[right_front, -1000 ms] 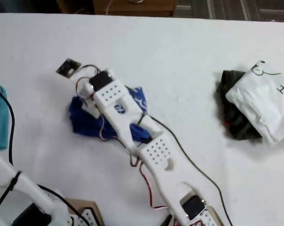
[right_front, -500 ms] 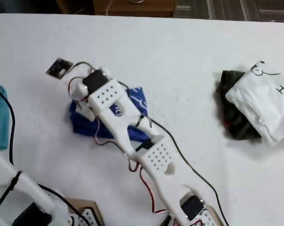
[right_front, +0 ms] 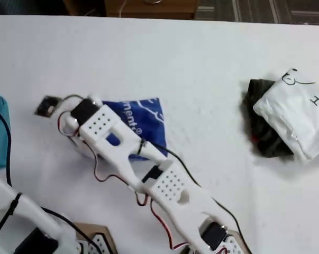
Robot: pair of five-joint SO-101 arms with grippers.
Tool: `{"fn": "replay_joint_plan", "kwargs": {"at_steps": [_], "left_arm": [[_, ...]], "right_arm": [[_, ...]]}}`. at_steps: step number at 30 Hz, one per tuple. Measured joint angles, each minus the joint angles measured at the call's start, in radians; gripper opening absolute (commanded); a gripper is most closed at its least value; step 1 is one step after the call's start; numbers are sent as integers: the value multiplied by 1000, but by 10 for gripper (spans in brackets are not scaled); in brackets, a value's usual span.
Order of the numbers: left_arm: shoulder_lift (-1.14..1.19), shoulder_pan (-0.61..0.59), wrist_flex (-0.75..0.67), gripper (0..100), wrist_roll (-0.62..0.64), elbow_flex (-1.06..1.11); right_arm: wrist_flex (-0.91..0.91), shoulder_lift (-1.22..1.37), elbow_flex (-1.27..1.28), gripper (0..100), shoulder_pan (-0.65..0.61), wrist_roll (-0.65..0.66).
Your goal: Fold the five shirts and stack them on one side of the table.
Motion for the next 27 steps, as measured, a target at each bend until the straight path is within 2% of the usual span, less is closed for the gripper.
{"fn": "replay_joint_plan", "kwargs": {"at_steps": [8, 18, 27], "left_arm": [[0, 0, 0, 160, 0, 0], [0, 0, 0, 159, 0, 0], [0, 0, 0, 158, 0, 0]], "right_arm": [[0, -63, 41, 276, 0, 0], [0, -255, 133, 282, 8, 0], [0, -325, 176, 269, 149, -2]]}}
